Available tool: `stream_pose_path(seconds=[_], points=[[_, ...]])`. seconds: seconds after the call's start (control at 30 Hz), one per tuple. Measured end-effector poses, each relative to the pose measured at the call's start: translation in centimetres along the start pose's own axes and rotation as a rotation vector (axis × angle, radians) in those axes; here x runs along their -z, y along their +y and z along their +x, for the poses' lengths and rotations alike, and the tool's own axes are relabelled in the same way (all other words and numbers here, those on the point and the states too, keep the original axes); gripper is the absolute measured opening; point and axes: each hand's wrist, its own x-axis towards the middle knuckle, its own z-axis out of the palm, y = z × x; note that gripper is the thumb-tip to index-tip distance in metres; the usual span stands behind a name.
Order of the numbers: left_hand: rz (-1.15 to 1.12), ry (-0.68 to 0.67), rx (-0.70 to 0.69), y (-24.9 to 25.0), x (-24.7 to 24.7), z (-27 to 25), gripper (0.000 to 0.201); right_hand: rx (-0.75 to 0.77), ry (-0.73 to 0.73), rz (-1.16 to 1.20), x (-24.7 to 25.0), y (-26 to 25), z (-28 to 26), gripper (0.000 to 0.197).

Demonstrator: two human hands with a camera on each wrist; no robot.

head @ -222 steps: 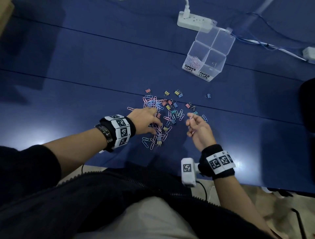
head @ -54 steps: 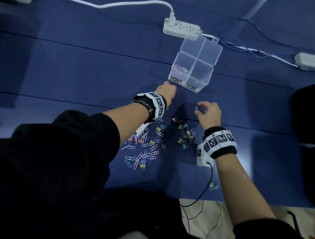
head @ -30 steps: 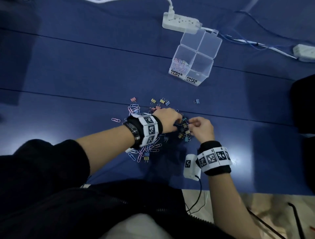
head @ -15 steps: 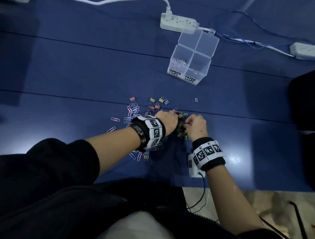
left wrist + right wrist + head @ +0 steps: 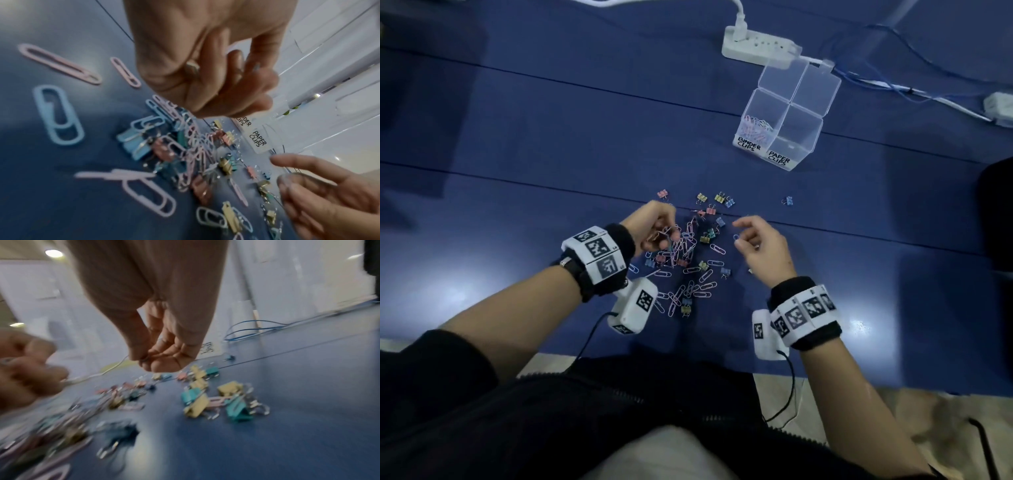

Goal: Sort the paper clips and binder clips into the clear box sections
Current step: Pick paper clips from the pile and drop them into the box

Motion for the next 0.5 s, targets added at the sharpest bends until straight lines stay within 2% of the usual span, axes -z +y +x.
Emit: stream_pose_path(seconds=[0.07,0.17,0.3,0.33,0.4,0.5], points=[[0.023,0.049,-0.020,-0.6,0.2,-0.2,0.027,0.026,-0.056,-0.144,-1.6,-0.4,-0.1,0.024],[0.132,0.115,-0.066,-0.8,0.2,-0.3,0.029,0.029,-0.063,-0.295,-3.2,-0.4,-0.3,0.022],[0.780,0.233,-0.189,-1.3,-1.0,-0.7,0.020,0.057,-0.083,-0.390,-3.7,-0.2,-0.9,0.026],[0.938,0.264,-0.207,-1.4,-1.3,-0.9,0.022,0.062,-0.111,-0.408,-3.7,-0.2,-1.0,0.031],[1.184,0.318,-0.228,-1.8,-1.9,-0.8,0.042,0.058,-0.147,-0.414,-3.7,-0.3,-1.1,0.037],[1.285,0.400,-0.234,-2.2,-2.8,-0.2,0.062,0.045,-0.137,-0.399,-3.9,-0.4,-1.4,0.033]])
